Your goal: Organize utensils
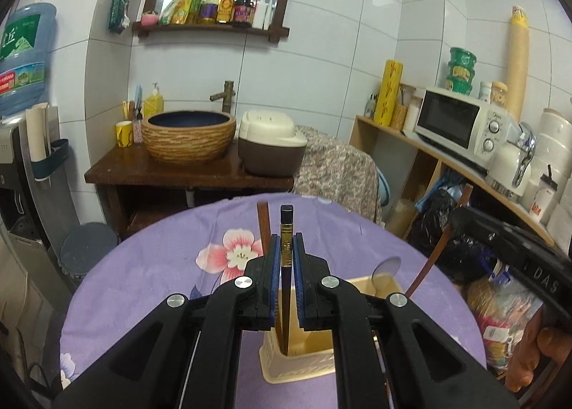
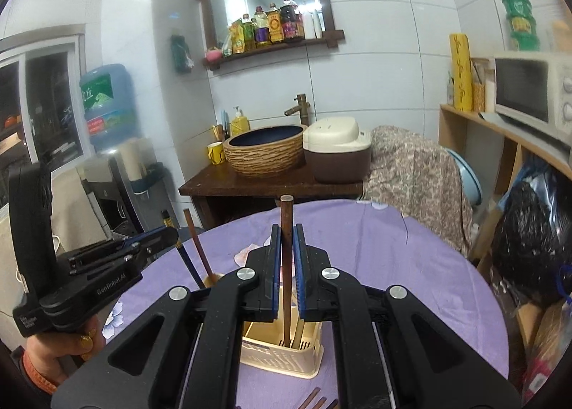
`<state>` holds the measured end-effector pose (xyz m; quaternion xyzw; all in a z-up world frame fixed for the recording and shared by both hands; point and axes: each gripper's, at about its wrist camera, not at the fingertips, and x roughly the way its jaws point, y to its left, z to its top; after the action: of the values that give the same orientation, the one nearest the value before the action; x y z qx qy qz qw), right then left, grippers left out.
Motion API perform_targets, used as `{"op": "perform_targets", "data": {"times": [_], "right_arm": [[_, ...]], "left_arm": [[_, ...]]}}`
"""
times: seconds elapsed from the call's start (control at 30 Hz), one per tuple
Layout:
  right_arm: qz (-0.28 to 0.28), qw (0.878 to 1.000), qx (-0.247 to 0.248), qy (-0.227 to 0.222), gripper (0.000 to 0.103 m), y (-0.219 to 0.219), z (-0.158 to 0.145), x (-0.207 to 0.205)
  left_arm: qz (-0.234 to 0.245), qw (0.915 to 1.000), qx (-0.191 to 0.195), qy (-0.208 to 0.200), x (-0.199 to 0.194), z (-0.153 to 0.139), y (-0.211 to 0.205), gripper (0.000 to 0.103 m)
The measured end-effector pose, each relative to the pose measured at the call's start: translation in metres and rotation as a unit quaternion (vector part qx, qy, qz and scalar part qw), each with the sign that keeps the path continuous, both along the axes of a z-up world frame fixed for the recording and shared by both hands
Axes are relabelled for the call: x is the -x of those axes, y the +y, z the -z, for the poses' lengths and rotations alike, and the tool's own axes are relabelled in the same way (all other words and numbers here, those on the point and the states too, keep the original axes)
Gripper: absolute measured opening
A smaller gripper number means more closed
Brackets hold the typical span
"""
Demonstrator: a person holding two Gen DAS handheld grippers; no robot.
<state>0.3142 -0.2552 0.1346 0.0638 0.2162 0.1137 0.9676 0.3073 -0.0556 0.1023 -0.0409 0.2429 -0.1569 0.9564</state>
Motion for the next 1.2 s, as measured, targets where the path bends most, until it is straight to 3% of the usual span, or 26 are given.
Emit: {"op": "perform_targets", "data": {"times": [0.3,0.37,0.4,0.43,0.47,0.53,0.6,0.67,0.8,0.9,1.1,1.2], "right_arm": [[0.016,1.0,-0.018,0.001,0.008,-0.008,0.014,-0.003],[0.018,1.0,-0.021,-0.004,0.012,-0.008,0.014,-0.001],[0.018,1.0,-0.022,-0.005,0.024,-0.008,0.014,0.0],[0.021,1.0,-0.021,-0.006,0.048,-0.008,0.014,0.002],[0.026,0.999,-0.02,-0.01,0.057,-0.007,0.014,0.005],[0.033,0.999,-0.01,-0.027,0.059,-0.004,0.012,0.015],[0.03,0.999,0.001,-0.035,0.06,0.0,0.012,0.023],[0.024,0.999,0.011,-0.047,0.062,0.005,0.012,0.035],[0.013,0.997,0.042,-0.055,0.066,0.018,0.017,0.059],[0.003,0.997,0.055,-0.05,0.078,0.027,0.028,0.077],[-0.01,0.999,0.041,-0.025,0.081,0.028,0.057,0.108],[-0.011,0.999,0.037,-0.005,0.084,0.028,0.078,0.119]], "left_arm": [[0.0,0.9999,-0.017,0.001,0.003,0.009,-0.004,0.008],[0.001,0.9998,-0.018,-0.004,0.006,0.008,-0.003,0.01],[0.003,0.9998,-0.019,-0.008,0.009,0.006,-0.003,0.013],[0.003,0.9997,-0.02,-0.011,0.013,0.005,-0.003,0.027],[0.001,0.9996,-0.02,-0.018,0.017,0.004,-0.003,0.047],[-0.001,0.9991,-0.021,-0.037,0.029,0.002,-0.001,0.06],[-0.001,0.9986,-0.025,-0.046,0.041,0.003,0.001,0.064],[-0.001,0.9985,-0.027,-0.048,0.053,0.006,0.005,0.075],[0.003,0.9987,-0.031,-0.041,0.072,0.018,0.01,0.08],[0.008,0.9988,-0.039,-0.028,0.085,0.031,0.013,0.083],[-0.002,0.9973,-0.071,-0.02,0.11,0.06,0.022,0.088],[-0.003,0.9976,-0.069,0.005,0.117,0.079,0.029,0.089]]}}
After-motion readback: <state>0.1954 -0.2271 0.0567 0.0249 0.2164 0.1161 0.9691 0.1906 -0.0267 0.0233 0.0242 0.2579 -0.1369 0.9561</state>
